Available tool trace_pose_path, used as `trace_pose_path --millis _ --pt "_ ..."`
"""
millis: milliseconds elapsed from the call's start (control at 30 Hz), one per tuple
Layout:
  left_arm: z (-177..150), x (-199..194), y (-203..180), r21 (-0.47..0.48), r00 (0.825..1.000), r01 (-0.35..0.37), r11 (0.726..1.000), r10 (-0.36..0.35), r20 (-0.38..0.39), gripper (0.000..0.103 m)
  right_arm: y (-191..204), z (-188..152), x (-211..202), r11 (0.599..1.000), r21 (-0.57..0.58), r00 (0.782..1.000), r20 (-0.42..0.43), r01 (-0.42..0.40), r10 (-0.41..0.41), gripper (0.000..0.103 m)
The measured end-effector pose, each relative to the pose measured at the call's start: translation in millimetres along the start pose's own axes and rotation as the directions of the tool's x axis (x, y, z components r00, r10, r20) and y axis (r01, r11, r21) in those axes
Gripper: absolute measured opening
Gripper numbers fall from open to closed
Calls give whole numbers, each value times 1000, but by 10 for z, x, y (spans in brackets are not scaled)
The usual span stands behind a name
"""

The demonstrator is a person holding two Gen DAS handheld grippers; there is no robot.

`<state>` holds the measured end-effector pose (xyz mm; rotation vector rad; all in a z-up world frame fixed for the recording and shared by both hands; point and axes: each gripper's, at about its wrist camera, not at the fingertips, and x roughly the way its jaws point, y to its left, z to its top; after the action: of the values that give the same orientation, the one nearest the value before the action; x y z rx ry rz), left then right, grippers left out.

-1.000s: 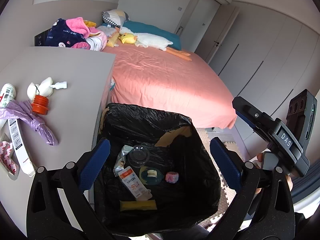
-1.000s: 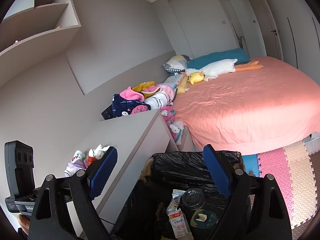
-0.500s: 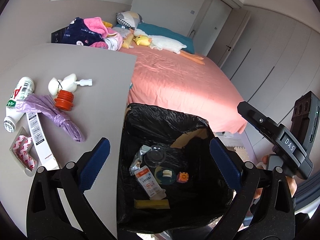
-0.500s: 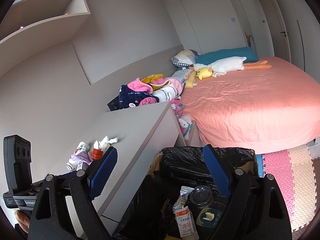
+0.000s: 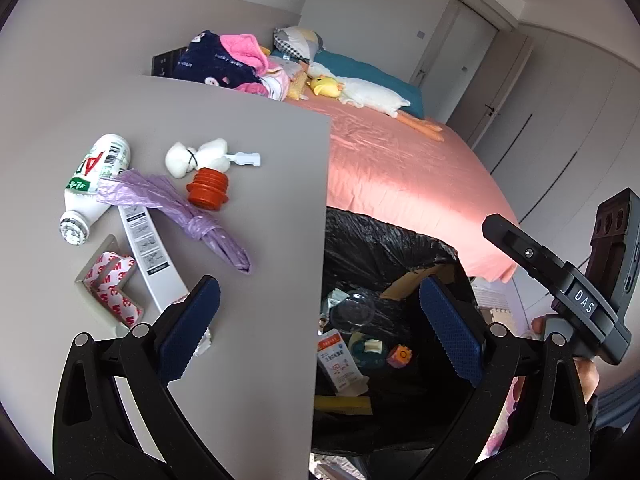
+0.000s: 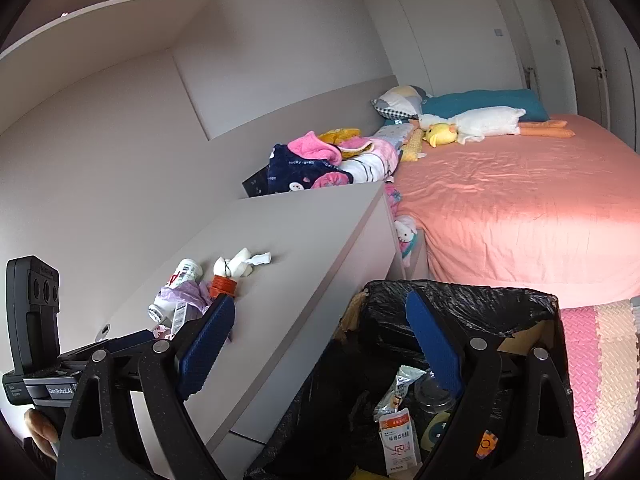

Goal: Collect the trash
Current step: 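Grasp the tape roll box with the left gripper while the right gripper grasps the purple bag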

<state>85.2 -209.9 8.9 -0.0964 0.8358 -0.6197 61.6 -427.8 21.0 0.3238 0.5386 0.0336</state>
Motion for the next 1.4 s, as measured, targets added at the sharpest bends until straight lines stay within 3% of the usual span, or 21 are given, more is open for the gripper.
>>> trace_pose_path --millis 567,833,933,1067,1200,1400 --pt "-75 -107 671 -86 992 -127 988 127 -5 97 452 -144 521 992 -78 991 -98 -100 92 87" --pt "-103 -163 950 -117 978 -208 971 209 2 97 624 -189 774 985 -105 980 -161 -135 117 87" --pt "-111 -177 1049 -129 970 -242 962 244 -2 97 676 -203 846 983 -115 976 -184 -142 119 79" --pt "-116 -126 1127 -117 959 -285 951 284 -25 93 784 -237 979 978 -147 968 -224 -148 113 77" --pt "-113 -50 1170 -98 955 -297 950 293 -51 89 888 -268 1095 973 -168 961 -250 -161 116 76" --pt "-90 96 1259 -84 947 -315 945 307 -97 81 1029 -283 1309 964 -199 947 -302 -178 112 63"
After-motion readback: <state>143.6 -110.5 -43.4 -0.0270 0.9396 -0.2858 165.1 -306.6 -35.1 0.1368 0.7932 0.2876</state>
